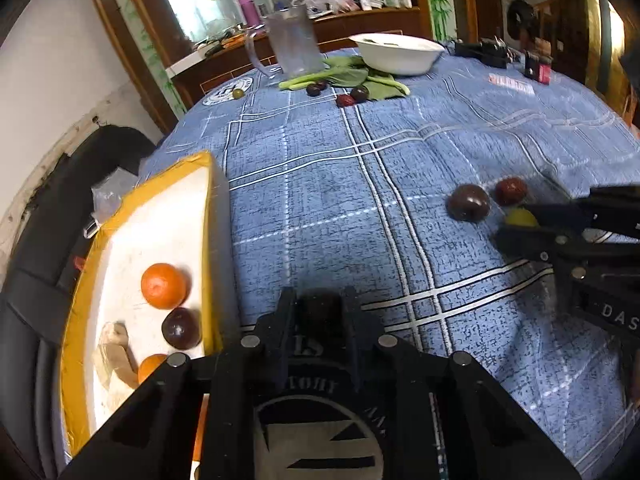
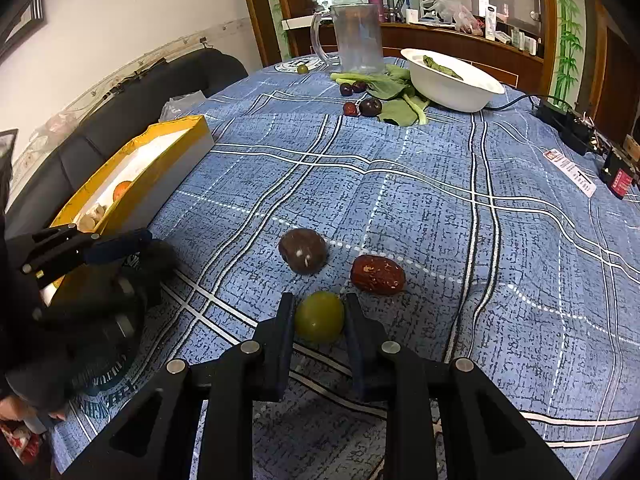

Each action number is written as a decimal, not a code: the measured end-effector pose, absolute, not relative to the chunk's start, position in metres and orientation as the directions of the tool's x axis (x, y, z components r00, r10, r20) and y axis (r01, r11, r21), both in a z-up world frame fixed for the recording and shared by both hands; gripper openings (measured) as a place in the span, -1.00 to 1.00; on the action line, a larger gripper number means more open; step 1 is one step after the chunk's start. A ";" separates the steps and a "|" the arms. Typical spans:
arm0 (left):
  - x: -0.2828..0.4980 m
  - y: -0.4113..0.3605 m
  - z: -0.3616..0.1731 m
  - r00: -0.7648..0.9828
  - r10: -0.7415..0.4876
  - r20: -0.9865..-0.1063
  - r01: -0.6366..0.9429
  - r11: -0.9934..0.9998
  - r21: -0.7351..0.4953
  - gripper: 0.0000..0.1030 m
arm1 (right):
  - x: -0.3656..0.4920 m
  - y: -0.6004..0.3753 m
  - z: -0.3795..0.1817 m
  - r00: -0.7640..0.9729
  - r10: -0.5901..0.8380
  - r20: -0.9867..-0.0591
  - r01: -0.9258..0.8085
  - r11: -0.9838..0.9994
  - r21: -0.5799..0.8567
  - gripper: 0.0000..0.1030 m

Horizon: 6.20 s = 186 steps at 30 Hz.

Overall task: Organize fruits
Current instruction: 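Carry passion fruit and grape into the tray and open both tools, then move both tools back toward the last passion fruit and red date, then grasp the red date with the right tool while the left tool grasps the last passion fruit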

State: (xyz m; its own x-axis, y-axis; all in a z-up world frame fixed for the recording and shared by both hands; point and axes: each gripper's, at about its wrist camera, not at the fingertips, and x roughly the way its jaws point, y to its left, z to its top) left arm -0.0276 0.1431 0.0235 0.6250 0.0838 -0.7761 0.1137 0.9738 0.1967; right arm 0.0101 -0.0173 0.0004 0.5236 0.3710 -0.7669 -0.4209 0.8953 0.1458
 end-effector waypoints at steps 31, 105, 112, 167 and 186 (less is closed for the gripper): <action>-0.137 0.301 0.064 0.704 0.074 -0.706 -0.258 0.953 -0.158 -0.58 | -0.029 -0.004 0.034 0.431 0.659 -0.617 -0.492 0.745 0.451 -0.49; -0.166 0.203 0.103 0.764 0.173 -0.621 -0.164 0.984 0.071 0.61 | -0.103 0.004 0.053 0.595 0.465 -0.655 -0.546 0.832 0.095 0.32; -0.148 0.184 0.092 0.744 0.103 -0.660 -0.098 0.994 0.044 0.61 | -0.080 -0.062 0.048 0.645 0.350 -0.679 -0.401 0.912 0.089 0.37; 0.029 0.078 0.011 0.587 -0.245 -0.771 0.200 0.967 -0.155 -0.13 | 0.045 -0.061 -0.001 0.574 0.225 -0.787 -0.332 0.943 0.027 -0.38; 0.025 0.078 0.022 0.642 -0.249 -0.725 0.215 0.966 -0.141 -0.53 | 0.038 -0.062 0.005 0.598 0.263 -0.757 -0.308 0.948 0.086 -0.38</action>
State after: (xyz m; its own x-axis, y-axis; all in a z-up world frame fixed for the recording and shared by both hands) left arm 0.0245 0.0780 0.0223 0.6423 -0.2490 -0.7249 0.2155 0.9663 -0.1410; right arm 0.0381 -0.0619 0.0052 0.5982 0.2634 -0.7568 -0.3077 0.9475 0.0865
